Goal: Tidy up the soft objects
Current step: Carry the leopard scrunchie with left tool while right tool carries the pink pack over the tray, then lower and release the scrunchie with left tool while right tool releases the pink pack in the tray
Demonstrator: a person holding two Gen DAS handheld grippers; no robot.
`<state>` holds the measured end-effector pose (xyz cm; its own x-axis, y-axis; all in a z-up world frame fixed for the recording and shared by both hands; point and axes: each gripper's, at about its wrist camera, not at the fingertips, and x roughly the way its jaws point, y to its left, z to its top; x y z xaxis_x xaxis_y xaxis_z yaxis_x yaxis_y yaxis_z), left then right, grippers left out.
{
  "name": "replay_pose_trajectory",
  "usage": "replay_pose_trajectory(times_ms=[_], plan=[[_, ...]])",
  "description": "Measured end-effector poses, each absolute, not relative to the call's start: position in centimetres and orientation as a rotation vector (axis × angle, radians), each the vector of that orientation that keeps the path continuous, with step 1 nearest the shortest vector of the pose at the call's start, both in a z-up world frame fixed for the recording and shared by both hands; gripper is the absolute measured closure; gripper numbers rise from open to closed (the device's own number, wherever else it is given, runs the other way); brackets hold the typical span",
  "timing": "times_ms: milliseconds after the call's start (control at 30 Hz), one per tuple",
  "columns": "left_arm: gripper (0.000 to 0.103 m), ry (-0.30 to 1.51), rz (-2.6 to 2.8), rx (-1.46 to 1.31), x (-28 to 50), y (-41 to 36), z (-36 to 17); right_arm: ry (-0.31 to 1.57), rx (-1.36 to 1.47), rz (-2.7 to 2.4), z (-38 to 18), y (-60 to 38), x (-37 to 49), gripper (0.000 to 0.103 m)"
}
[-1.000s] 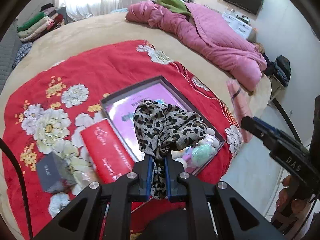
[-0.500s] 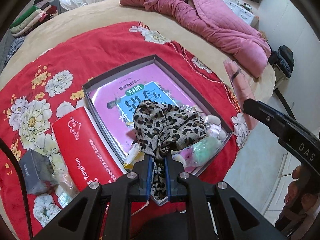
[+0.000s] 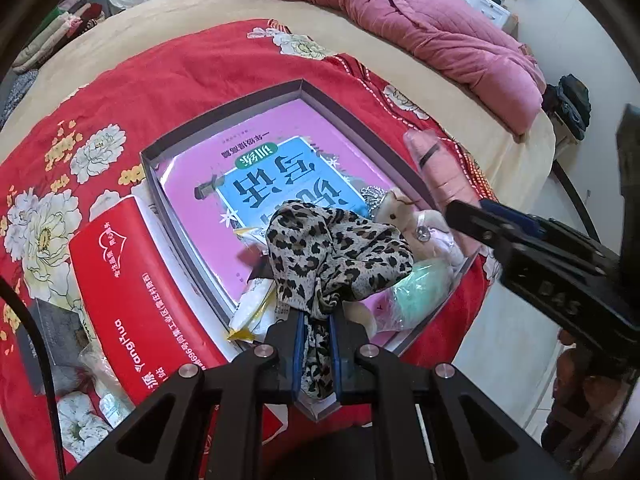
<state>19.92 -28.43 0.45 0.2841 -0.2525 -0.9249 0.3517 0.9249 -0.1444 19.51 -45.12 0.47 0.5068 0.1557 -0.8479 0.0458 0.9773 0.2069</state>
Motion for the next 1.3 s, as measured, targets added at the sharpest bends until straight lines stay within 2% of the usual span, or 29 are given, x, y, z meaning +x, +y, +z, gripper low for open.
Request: replay_pose_trajectory(times_ms=[400, 867, 933, 1033, 1133, 1267, 1300], plan=[[0.092, 1.254, -0.412, 0.096, 20.3, -28.8, -0.9, 1.112, 0.219, 0.062, -3.0, -45.1, 21.2, 0.061], [0.089, 1.302, -0.416, 0.093, 20.6, -29.3, -2.2, 1.087, 0.225, 0.061, -2.0, -45.3, 20.5, 0.058], [0.086, 1.305, -0.425, 0.080, 20.5, -29.2, -2.3, 1.077, 0.240, 0.063, -1.5, -45.6, 20.0, 0.057], [0.076, 1.310, -0.432, 0.062, 20.4, -29.0, -2.3, 1.061, 0.251, 0.056, -0.8, -45.9, 19.3, 0.049], [0.066, 1.310, -0.452, 0.042, 20.3, -28.9, -2.2, 1.050, 0.269, 0.048, -0.2, -46.2, 18.6, 0.048], [0.060, 1.302, -0.462, 0.048, 20.1, -29.0, -1.8, 1.034, 0.285, 0.040, 0.5, -46.5, 18.0, 0.048], [0.054, 1.302, -0.469, 0.045, 20.0, -29.0, -1.7, 1.030, 0.289, 0.039, 0.7, -46.6, 17.9, 0.048]])
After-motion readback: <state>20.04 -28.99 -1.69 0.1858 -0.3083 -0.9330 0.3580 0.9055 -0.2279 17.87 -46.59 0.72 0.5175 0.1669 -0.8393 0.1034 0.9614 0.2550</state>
